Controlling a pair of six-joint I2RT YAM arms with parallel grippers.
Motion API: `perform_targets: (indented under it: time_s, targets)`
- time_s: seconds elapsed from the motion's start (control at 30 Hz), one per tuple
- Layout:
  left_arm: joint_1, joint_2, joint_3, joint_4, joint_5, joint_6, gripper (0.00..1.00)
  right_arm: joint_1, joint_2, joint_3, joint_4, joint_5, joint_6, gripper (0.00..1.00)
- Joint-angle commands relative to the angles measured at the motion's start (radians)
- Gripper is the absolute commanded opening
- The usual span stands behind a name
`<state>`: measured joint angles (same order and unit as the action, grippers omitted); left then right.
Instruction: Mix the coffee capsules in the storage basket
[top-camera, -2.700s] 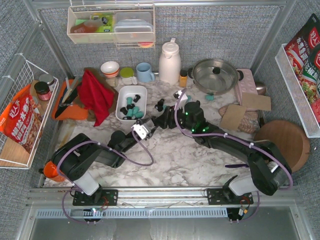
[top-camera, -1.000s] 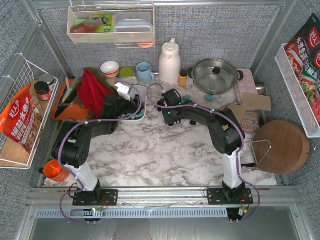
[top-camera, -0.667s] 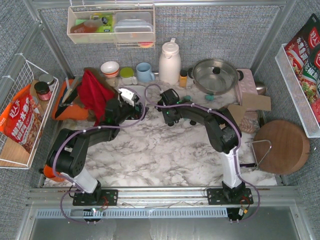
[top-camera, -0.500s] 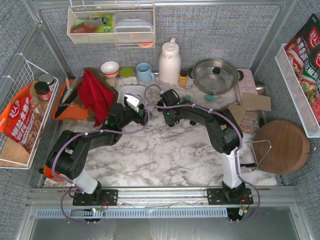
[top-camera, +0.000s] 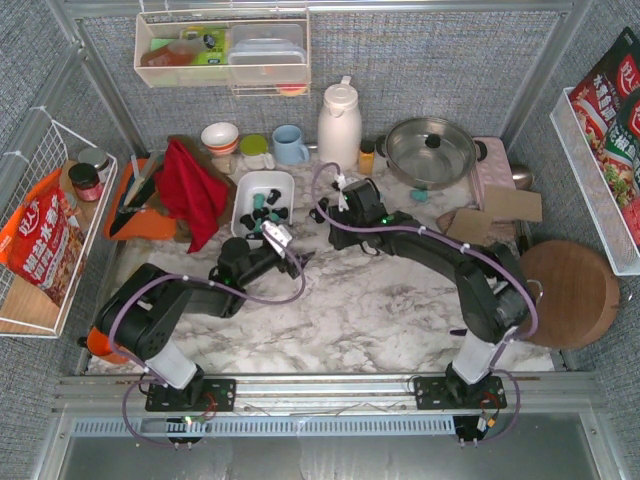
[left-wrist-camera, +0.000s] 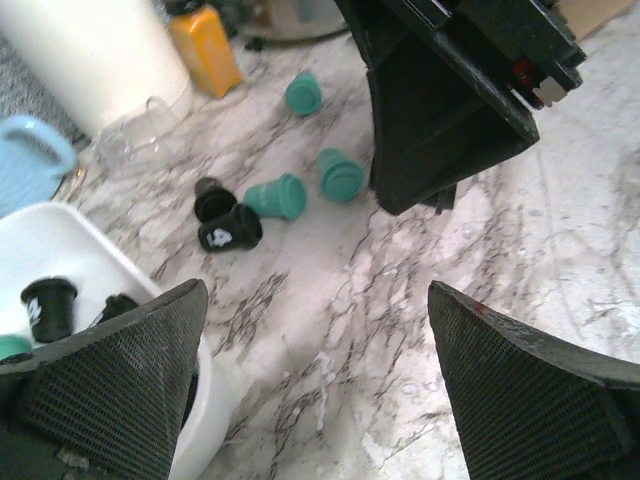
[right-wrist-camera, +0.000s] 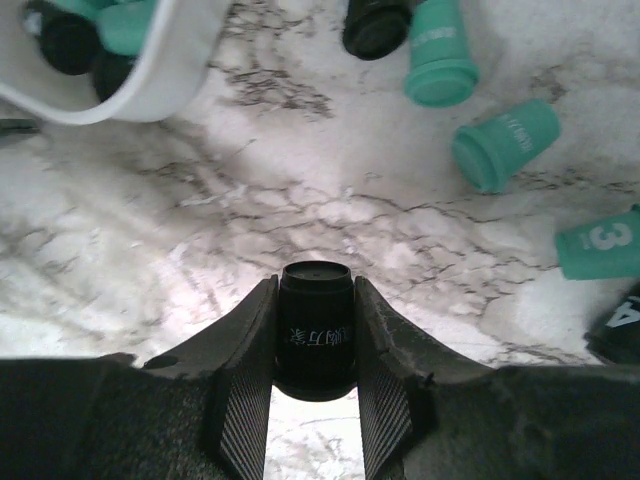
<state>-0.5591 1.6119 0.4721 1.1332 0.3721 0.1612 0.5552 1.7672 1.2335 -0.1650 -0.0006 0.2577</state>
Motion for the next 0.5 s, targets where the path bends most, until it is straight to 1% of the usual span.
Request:
perform_targets:
  time_s: [0.0,0.1,0.13,0.27,0.47]
  targets:
    - [-0.017,0.041,-0.042,0.316,0.086,-0.025,0.99,0.0,-0.096,-0.118,0.27,-0.148,0.075,0.22]
    - [-0.027,0.098,-0.081,0.513,0.126,-0.054,0.99,0.0,-0.164,-0.218,0.425,-0.211,0.115,0.23]
    - [-0.032,0.115,-0.087,0.55,0.148,-0.051,0.99,0.0,-0.185,-0.261,0.47,-0.229,0.127,0.23]
    - [-0.065,0.133,-0.067,0.545,0.148,-0.028,0.99,-0.001,-0.252,-0.365,0.603,-0.288,0.16,0.23]
    - [-0.098,0.129,-0.056,0.543,0.123,0.007,0.99,0.007,-0.297,-0.421,0.681,-0.347,0.19,0.23]
